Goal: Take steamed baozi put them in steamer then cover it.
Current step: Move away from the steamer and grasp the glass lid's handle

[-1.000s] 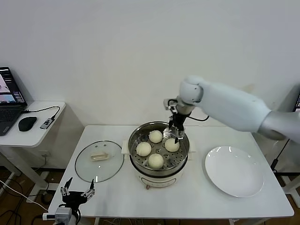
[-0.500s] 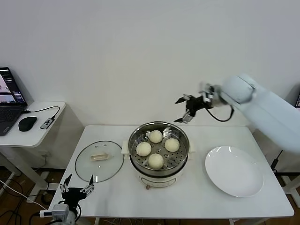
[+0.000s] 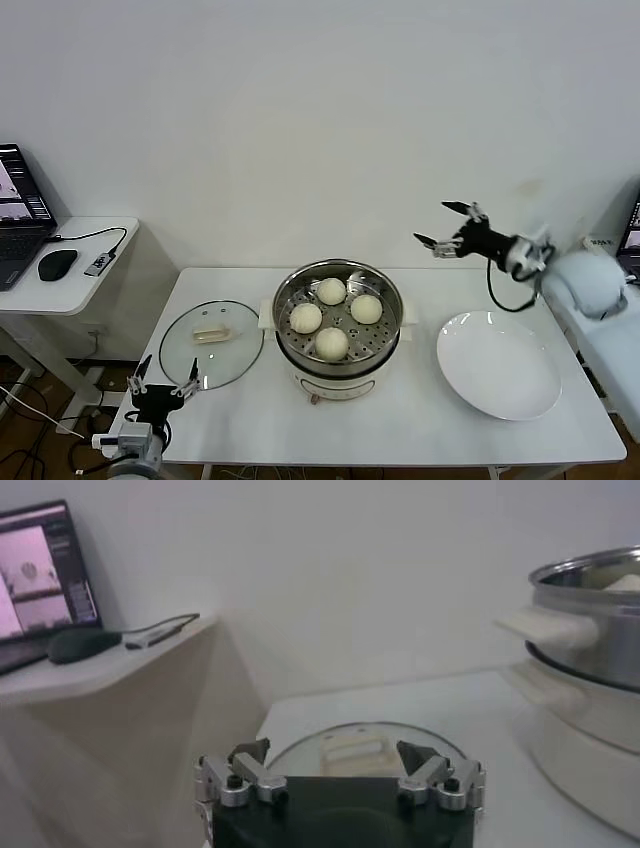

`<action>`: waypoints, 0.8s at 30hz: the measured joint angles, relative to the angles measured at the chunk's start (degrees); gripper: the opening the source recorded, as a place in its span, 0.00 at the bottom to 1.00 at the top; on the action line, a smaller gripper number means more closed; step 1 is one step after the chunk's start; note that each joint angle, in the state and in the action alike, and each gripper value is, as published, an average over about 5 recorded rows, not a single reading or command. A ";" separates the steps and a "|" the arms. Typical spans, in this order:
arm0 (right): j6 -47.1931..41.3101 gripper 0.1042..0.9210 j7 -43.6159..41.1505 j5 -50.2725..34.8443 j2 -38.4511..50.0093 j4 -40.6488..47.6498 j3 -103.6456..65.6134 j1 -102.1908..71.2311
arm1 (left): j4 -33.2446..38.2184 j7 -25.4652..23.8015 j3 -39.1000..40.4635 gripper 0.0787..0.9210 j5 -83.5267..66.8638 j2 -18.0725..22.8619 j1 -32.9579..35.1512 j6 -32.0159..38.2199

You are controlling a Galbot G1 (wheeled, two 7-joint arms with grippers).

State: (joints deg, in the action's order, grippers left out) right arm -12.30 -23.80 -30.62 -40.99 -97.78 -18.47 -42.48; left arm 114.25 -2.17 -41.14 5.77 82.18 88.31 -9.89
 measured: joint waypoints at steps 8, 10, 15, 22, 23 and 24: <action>3.74 0.88 6.25 -2.71 -7.76 -3.63 -16.19 -18.42 | -2.87 1.77 0.94 0.88 16.97 -1.12 -3.15 2.78; 4.26 0.88 7.26 -3.14 -9.48 -4.37 -18.93 -21.92 | -3.88 2.95 1.79 0.88 22.83 -1.67 -3.87 3.21; 5.21 0.88 8.85 -3.57 -13.29 -6.07 -23.56 -28.74 | -7.10 7.31 5.19 0.88 38.10 -3.66 -5.50 3.22; 6.05 0.88 9.87 -3.62 -17.10 -7.79 -27.86 -35.07 | -11.32 9.29 9.63 0.88 52.22 -5.74 -8.29 2.47; 6.14 0.88 9.96 -3.62 -17.52 -7.99 -28.34 -35.77 | -12.13 9.51 10.09 0.88 53.39 -5.83 -8.88 2.39; 6.22 0.88 10.05 -3.61 -17.92 -8.17 -28.80 -36.43 | -12.95 9.68 10.56 0.88 54.40 -5.92 -9.49 2.23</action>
State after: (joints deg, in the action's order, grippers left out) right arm -6.08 -13.75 -34.23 -58.91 -105.95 -47.27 -78.91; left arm 101.29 7.52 -30.59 60.17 76.26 78.82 -7.66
